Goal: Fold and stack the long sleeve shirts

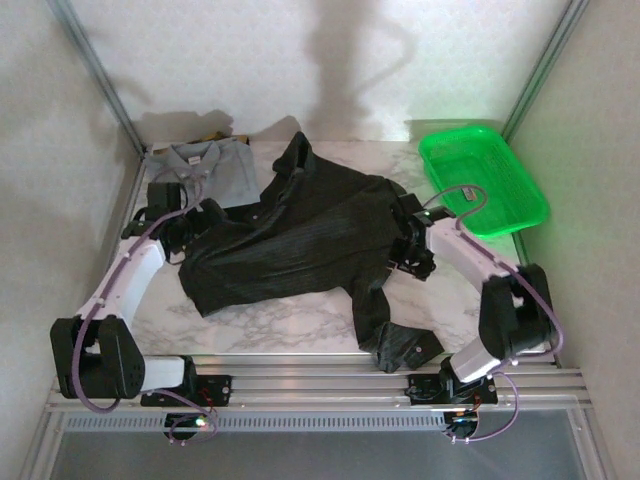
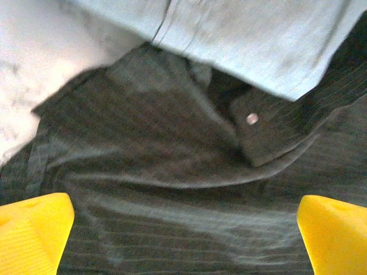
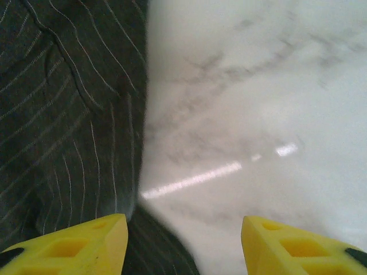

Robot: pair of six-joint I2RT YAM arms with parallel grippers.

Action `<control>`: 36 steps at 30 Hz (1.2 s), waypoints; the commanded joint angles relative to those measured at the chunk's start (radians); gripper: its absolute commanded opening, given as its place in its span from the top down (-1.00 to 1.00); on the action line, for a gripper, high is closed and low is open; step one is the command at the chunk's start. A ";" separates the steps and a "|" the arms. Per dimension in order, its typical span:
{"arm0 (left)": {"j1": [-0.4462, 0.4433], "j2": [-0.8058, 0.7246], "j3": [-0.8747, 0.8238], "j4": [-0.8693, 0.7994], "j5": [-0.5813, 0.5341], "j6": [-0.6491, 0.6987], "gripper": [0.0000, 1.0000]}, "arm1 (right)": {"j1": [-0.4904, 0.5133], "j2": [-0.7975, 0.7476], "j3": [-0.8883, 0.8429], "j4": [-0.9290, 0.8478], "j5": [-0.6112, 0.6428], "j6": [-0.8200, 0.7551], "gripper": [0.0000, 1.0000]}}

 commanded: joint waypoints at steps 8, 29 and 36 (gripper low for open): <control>0.014 0.176 -0.157 0.120 -0.089 -0.060 -0.99 | -0.068 0.246 0.067 0.250 -0.010 -0.045 0.59; 0.016 0.394 -0.063 0.167 -0.229 -0.091 -0.99 | -0.193 0.280 0.226 0.147 -0.013 -0.164 0.07; -0.006 0.133 -0.057 0.031 -0.171 -0.144 -0.99 | -0.165 0.066 0.057 0.053 -0.120 -0.198 -0.20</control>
